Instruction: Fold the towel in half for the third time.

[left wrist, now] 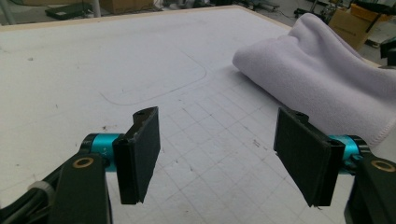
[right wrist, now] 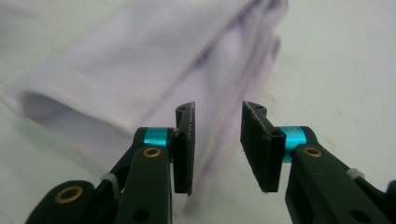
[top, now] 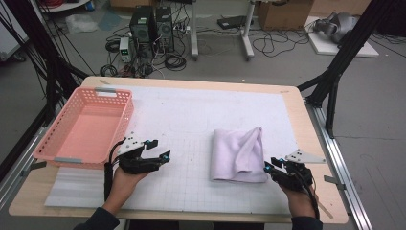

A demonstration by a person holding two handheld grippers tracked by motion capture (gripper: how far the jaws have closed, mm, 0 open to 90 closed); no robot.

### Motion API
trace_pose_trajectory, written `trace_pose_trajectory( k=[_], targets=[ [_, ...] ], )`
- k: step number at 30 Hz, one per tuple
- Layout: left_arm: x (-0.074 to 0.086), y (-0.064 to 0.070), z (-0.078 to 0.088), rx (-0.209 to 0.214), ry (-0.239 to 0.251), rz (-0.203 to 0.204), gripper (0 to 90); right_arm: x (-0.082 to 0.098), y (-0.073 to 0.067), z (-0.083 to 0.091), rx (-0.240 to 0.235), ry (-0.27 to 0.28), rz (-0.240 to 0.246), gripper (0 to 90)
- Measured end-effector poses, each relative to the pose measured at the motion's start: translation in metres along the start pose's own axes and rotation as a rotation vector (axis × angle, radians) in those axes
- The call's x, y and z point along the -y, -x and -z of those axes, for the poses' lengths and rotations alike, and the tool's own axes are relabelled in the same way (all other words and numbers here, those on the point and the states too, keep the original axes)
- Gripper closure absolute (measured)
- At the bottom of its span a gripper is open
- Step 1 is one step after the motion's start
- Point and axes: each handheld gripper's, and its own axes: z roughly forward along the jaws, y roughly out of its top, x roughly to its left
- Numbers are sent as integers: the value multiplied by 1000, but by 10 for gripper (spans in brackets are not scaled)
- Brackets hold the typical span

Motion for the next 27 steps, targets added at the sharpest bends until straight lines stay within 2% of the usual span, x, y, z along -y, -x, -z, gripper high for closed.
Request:
trace_pose_trajectory(
  k=[3, 9, 11, 13, 15, 17, 18, 23, 25, 26, 27],
  targets=[
    [1, -1, 1, -3, 5, 8, 321, -6, -8, -6, -22, 34, 29, 646],
    [2, -2, 1, 2, 6, 13, 321, -8, -24, -39, -123, -30, 26, 608],
    [3, -2, 2, -1, 3, 18, 322, -7, -30, -50, -128, -67, 34, 607],
    [4, -3, 2, -2, 1, 22, 322, -5, -33, -57, -111, -97, 70, 661],
    [5, -4, 2, -1, 0, 25, 322, -5, -33, -56, -121, -99, 71, 834],
    [6, -5, 2, -4, -6, 29, 322, -6, -33, -50, -110, -90, 106, 849],
    [7, -5, 1, -5, -4, 36, 322, -6, -32, -46, -103, -83, 107, 849],
    [7, -4, 2, -8, -2, 35, 322, -5, -15, -20, -30, -54, 74, 851],
    [7, -5, 1, -10, -5, 35, 322, -4, -9, -12, -3, -79, 64, 851],
    [8, -5, 1, -11, -7, 38, 322, -3, -6, -11, -5, -111, 51, 851],
    [8, -5, 1, -12, -9, 37, 322, -1, -5, -9, 18, -137, 59, 851]
  ],
)
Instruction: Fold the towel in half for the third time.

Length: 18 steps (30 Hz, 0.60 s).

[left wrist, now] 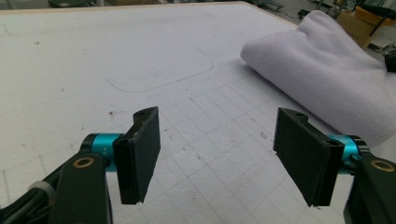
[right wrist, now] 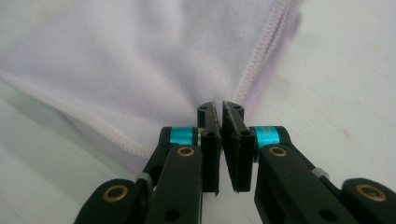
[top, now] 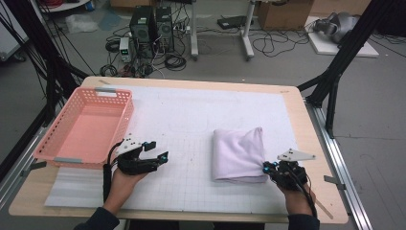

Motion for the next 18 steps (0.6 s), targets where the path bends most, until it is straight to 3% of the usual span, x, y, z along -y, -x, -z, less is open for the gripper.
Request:
trace_pose_trajectory(
  k=[1, 4, 5, 7, 8, 12, 15, 18],
  targets=[
    [0, 0, 0, -1, -1, 0, 322, 2, 0, 0, 20, -22, 11, 851],
    [0, 0, 0, -2, -1, -3, 322, 2, 0, -2, -30, -116, -17, 838],
    [0, 0, 0, -2, -2, -3, 322, 1, -1, -1, -29, -119, -8, 805],
    [0, -1, -1, -3, -2, 0, 322, -3, -1, 3, -18, -80, -6, 743],
    [0, -1, -1, -5, -2, 3, 322, -5, -1, 6, 2, -38, -1, 668],
    [0, -1, 0, -7, -2, 3, 322, -10, -3, 6, 35, 69, -12, 599],
    [1, -1, -1, -9, -3, 2, 322, -9, -7, -9, 24, 63, 3, 565],
    [1, -2, -1, -12, -4, 5, 322, -2, -8, -29, 20, -7, 17, 591]
  ],
)
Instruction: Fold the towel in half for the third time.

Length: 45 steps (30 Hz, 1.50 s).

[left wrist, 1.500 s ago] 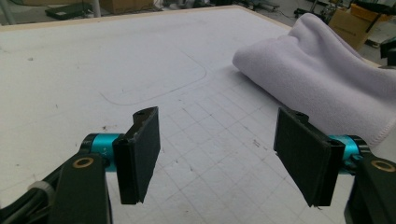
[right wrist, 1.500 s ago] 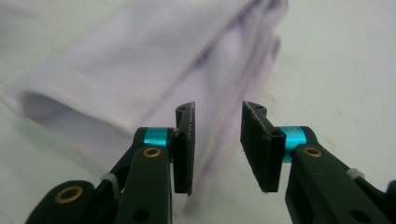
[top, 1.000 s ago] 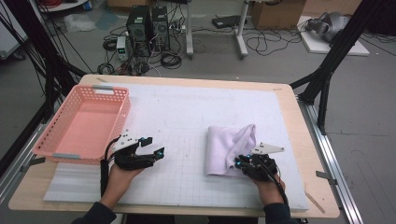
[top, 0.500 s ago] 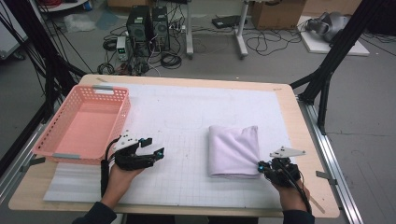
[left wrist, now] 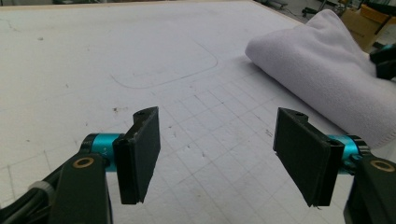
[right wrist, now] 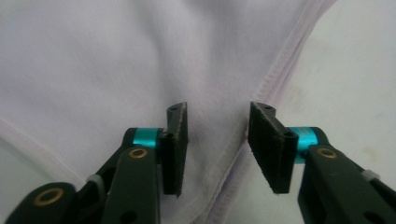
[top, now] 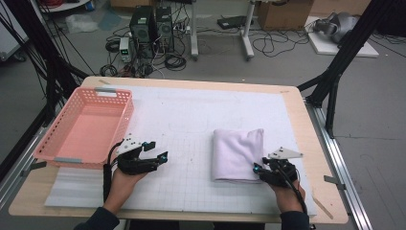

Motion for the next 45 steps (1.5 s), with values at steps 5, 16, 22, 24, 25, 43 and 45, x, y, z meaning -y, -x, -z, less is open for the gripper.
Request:
trace_pose_trajectory(
  k=[5, 16, 22, 24, 25, 43, 45],
  targets=[
    [0, -2, 1, -4, -1, 3, 322, 0, 7, 7, 15, -71, -10, 809],
    [0, -1, 0, -6, -3, 4, 322, -17, 14, 23, 32, 129, 22, 495],
    [0, -2, 0, -2, -1, 4, 322, -51, 11, -7, 4, 186, 78, 504],
    [0, -1, 0, -2, -2, 5, 322, -61, 14, -22, -3, 175, 70, 521],
    [1, -1, -1, -1, -1, 7, 322, -65, 15, -30, -14, 168, 58, 528],
    [1, -1, -1, -1, 0, 9, 321, -45, 34, -29, 3, 157, -1, 558],
    [0, 0, -1, 1, 1, 5, 321, -37, 30, -22, -29, 136, 25, 584]
  ],
)
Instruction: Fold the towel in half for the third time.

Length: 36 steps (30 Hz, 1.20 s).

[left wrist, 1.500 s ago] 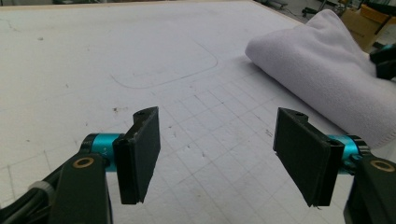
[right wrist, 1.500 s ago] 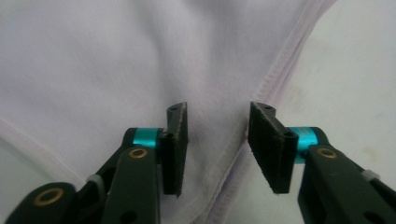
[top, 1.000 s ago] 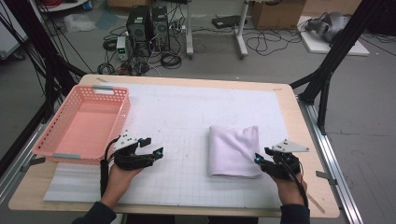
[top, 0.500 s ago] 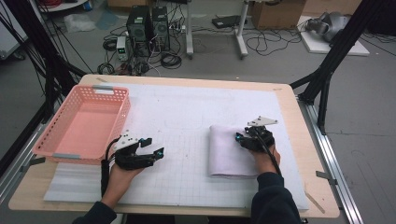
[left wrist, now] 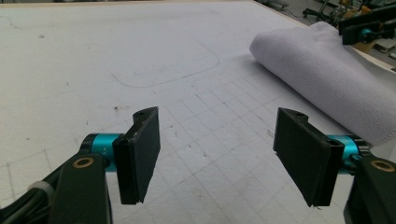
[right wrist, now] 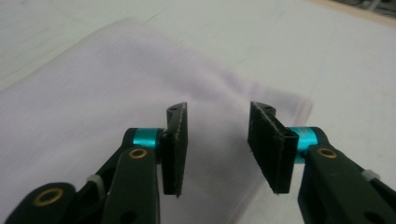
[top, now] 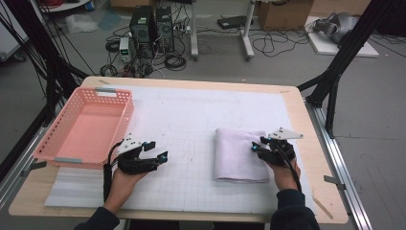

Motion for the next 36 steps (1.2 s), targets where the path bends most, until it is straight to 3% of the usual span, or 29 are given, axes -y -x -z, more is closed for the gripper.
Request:
trace_pose_trajectory(
  k=[4, 7, 12, 15, 24, 29, 36],
  targets=[
    [0, 0, 0, -2, 2, 5, 321, 18, -4, 0, -9, -89, 48, 601],
    [0, -1, 2, -3, 10, 4, 317, 30, 2, 4, -5, -69, -8, 598],
    [0, -3, 4, -7, 20, 9, 307, 40, 5, 19, -1, -56, -34, 566],
    [-1, -4, 5, -8, 28, 12, 297, 43, 6, 32, -15, -23, -27, 504],
    [-2, -6, 9, -22, 51, -10, 194, 48, 6, 76, 47, 117, -26, 272],
    [-3, -8, 12, -16, 57, -10, 183, 50, 7, 78, 71, 152, -22, 205],
    [-2, -9, 11, -11, 52, -10, 184, 51, 10, 79, 84, 165, -25, 183]
  ],
)
